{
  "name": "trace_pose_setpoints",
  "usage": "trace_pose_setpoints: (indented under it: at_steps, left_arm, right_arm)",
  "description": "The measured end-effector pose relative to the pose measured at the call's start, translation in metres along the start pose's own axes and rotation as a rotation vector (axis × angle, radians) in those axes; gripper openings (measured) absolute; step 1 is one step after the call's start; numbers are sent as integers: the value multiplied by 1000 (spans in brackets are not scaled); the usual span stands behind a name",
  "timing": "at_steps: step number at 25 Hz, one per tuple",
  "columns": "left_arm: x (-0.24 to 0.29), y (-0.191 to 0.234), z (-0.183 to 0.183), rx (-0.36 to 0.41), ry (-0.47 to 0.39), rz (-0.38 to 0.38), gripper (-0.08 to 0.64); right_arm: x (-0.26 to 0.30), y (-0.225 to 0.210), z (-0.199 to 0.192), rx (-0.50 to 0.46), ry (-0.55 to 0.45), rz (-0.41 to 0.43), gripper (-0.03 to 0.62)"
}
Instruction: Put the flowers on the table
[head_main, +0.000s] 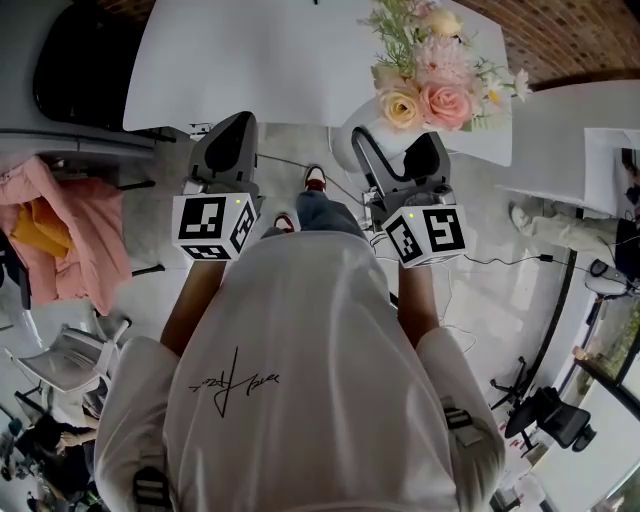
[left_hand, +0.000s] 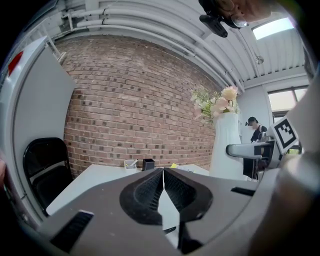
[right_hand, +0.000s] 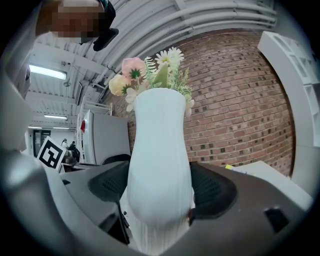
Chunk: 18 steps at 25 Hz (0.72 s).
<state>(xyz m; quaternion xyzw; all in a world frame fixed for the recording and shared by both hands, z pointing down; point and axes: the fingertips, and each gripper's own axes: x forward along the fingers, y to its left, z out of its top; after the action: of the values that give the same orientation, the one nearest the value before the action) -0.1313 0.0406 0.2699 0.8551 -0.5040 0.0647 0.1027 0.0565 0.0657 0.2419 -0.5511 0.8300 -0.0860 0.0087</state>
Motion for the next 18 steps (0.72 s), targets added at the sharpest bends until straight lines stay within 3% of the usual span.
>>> trace_pose_setpoints:
  at_steps: [18]
  left_arm:
    - [76,11,9,24,45,30,11]
  right_arm:
    - [63,-55,-10,40,30,35,405]
